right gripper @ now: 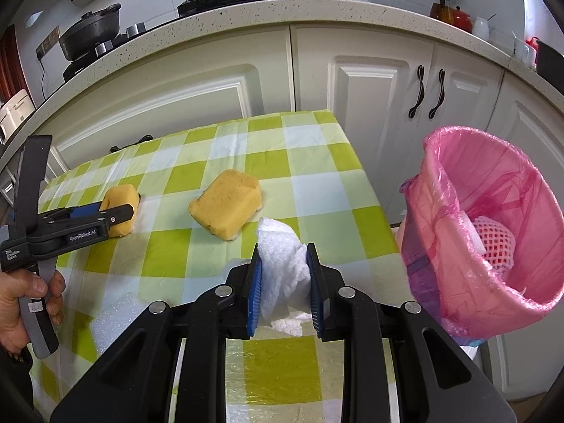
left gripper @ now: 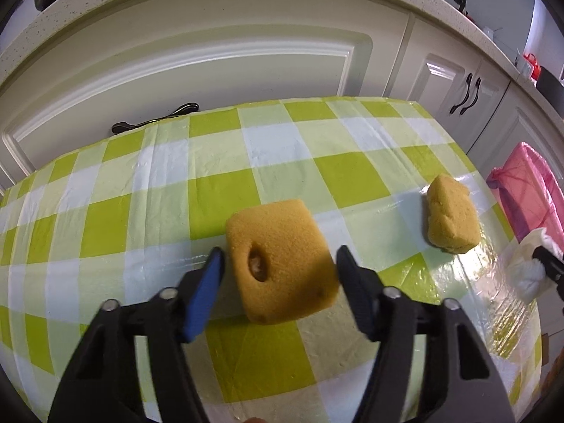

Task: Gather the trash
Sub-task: 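Carry the tissue and sponge over the pink bin and open both tools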

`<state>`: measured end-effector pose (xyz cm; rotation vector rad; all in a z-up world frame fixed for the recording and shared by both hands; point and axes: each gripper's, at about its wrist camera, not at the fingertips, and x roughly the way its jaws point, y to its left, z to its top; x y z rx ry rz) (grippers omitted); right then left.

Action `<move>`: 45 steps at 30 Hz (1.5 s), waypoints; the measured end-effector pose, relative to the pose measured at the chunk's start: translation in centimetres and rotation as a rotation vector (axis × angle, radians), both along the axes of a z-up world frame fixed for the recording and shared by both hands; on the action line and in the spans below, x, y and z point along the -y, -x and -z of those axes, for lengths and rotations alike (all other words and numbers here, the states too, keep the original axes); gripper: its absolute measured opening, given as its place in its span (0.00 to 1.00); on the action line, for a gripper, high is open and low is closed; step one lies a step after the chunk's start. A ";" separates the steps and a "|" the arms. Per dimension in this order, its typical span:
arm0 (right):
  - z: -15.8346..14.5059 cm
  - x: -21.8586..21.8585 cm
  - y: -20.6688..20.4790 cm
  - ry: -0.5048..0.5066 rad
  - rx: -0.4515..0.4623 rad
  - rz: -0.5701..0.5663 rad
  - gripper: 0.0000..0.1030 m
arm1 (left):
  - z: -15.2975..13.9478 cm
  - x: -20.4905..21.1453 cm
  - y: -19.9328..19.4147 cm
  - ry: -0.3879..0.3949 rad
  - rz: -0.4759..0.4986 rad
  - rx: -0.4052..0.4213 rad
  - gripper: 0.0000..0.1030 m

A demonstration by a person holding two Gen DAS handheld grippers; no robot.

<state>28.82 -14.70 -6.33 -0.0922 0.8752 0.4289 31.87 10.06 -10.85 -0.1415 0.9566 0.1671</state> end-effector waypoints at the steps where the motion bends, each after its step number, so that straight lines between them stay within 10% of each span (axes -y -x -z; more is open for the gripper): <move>1: -0.1 0.1 0.0 0.001 0.005 0.000 0.23 | 0.0 0.1 -0.1 -0.007 0.003 -0.002 0.54; 45: -8.3 10.7 2.3 -0.032 0.239 0.219 0.23 | -12.6 11.4 2.1 -0.001 0.171 0.268 0.51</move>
